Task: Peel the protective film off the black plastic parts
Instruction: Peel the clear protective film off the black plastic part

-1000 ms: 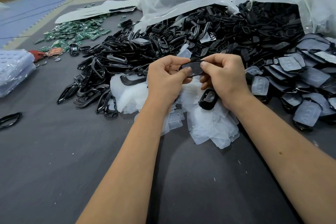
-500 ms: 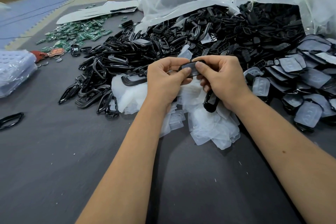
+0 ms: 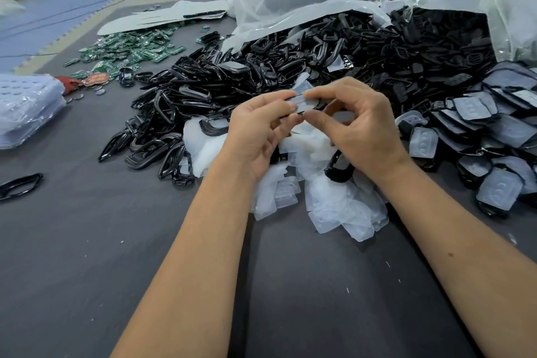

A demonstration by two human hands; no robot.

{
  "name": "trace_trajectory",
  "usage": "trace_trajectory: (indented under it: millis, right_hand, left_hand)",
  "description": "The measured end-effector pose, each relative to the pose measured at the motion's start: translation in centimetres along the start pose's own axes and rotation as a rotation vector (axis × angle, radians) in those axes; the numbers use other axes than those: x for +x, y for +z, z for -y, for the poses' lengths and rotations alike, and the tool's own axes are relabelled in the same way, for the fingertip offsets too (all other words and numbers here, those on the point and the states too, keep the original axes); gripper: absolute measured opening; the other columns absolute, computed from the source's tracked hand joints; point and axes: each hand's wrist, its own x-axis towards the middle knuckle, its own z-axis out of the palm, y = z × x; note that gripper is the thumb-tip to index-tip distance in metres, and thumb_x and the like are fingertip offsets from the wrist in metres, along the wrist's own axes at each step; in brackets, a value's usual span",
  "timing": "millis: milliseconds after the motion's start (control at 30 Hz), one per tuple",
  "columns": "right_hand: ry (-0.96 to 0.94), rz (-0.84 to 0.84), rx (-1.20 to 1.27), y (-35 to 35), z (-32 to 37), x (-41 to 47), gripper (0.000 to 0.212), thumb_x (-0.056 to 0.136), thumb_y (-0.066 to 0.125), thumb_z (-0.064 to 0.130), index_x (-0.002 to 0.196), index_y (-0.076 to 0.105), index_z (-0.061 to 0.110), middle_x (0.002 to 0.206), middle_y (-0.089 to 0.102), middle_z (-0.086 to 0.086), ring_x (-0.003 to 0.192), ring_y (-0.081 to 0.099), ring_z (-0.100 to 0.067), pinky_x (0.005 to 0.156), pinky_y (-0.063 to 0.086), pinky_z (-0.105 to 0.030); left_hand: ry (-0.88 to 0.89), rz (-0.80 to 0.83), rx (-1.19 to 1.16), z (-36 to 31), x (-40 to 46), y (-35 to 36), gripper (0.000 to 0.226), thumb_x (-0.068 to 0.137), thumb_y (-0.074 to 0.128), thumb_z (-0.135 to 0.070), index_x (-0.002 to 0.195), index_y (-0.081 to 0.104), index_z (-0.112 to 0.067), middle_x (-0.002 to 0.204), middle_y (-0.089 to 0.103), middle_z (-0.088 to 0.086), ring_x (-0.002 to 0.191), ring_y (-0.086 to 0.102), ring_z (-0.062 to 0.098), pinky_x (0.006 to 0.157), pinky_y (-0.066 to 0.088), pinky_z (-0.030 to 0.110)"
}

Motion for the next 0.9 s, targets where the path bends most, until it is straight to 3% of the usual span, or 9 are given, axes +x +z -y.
trace_trajectory:
  millis: [100, 200, 267, 367, 500, 733, 900]
  right_hand:
    - [-0.042, -0.002, -0.080, 0.0, 0.1, 0.0, 0.021, 0.088, 0.083, 0.024, 0.107, 0.081, 0.015, 0.110, 0.064, -0.006, 0.095, 0.067, -0.017, 0.080, 0.058, -0.026]
    - [-0.008, -0.032, -0.056, 0.3, 0.2, 0.0, 0.012, 0.090, 0.081, 0.021, 0.098, 0.082, 0.013, 0.105, 0.064, -0.006, 0.091, 0.065, -0.013, 0.077, 0.056, -0.024]
    - [0.112, -0.069, 0.092, 0.6, 0.4, 0.1, 0.005, 0.092, 0.079, 0.017, 0.091, 0.081, 0.013, 0.099, 0.065, -0.006, 0.077, 0.062, -0.012, 0.069, 0.053, -0.027]
    - [0.280, -0.149, 0.316, 0.5, 0.5, 0.2, 0.012, 0.094, 0.077, 0.015, 0.085, 0.078, 0.008, 0.087, 0.061, -0.007, 0.060, 0.054, -0.013, 0.057, 0.047, -0.028]
    - [0.453, -0.108, 0.607, 0.4, 0.9, 0.2, 0.019, 0.097, 0.072, 0.016, 0.079, 0.075, 0.010, 0.080, 0.062, -0.010, 0.064, 0.051, -0.016, 0.057, 0.048, -0.025]
    - [0.508, 0.019, 0.867, -0.5, 0.4, 0.2, 0.019, 0.093, 0.066, 0.009, 0.109, 0.075, 0.010, 0.103, 0.077, -0.008, 0.088, 0.069, -0.019, 0.079, 0.060, -0.031]
    - [0.462, 0.018, 0.873, -0.4, 0.2, 0.1, 0.029, 0.079, 0.074, 0.005, 0.108, 0.074, 0.009, 0.094, 0.076, -0.007, 0.083, 0.073, -0.019, 0.079, 0.061, -0.032]
  left_hand:
    - [-0.037, 0.007, -0.042, -0.2, 0.0, -0.1, 0.013, 0.090, 0.062, 0.008, 0.091, 0.073, 0.001, 0.074, 0.066, 0.012, 0.063, 0.069, 0.018, 0.054, 0.054, 0.014]
    - [-0.077, 0.013, -0.093, -0.3, -0.1, 0.0, 0.018, 0.094, 0.068, -0.006, 0.078, 0.075, -0.001, 0.075, 0.066, 0.012, 0.067, 0.070, 0.017, 0.056, 0.056, 0.015]
    - [-0.093, 0.029, -0.180, -0.4, -0.2, 0.2, 0.029, 0.095, 0.071, -0.016, 0.070, 0.076, -0.002, 0.077, 0.066, 0.014, 0.072, 0.069, 0.020, 0.057, 0.058, 0.019]
    - [-0.039, 0.072, -0.123, 0.0, -0.5, 0.6, 0.019, 0.097, 0.067, -0.006, 0.079, 0.071, -0.001, 0.088, 0.069, 0.016, 0.076, 0.070, 0.020, 0.063, 0.058, 0.018]
    - [0.025, 0.087, 0.007, 0.3, -0.7, 1.1, 0.019, 0.096, 0.069, -0.004, 0.078, 0.066, -0.011, 0.087, 0.070, 0.010, 0.072, 0.069, 0.014, 0.067, 0.058, 0.018]
    - [-0.022, 0.119, -0.061, -0.2, -0.9, 1.1, 0.021, 0.099, 0.065, -0.008, 0.079, 0.061, -0.011, 0.087, 0.072, 0.008, 0.071, 0.070, 0.013, 0.068, 0.060, 0.021]
    - [-0.048, 0.082, -0.086, -0.1, -0.6, 1.0, 0.017, 0.099, 0.066, -0.010, 0.082, 0.064, -0.009, 0.092, 0.069, 0.011, 0.075, 0.064, 0.013, 0.061, 0.056, 0.017]
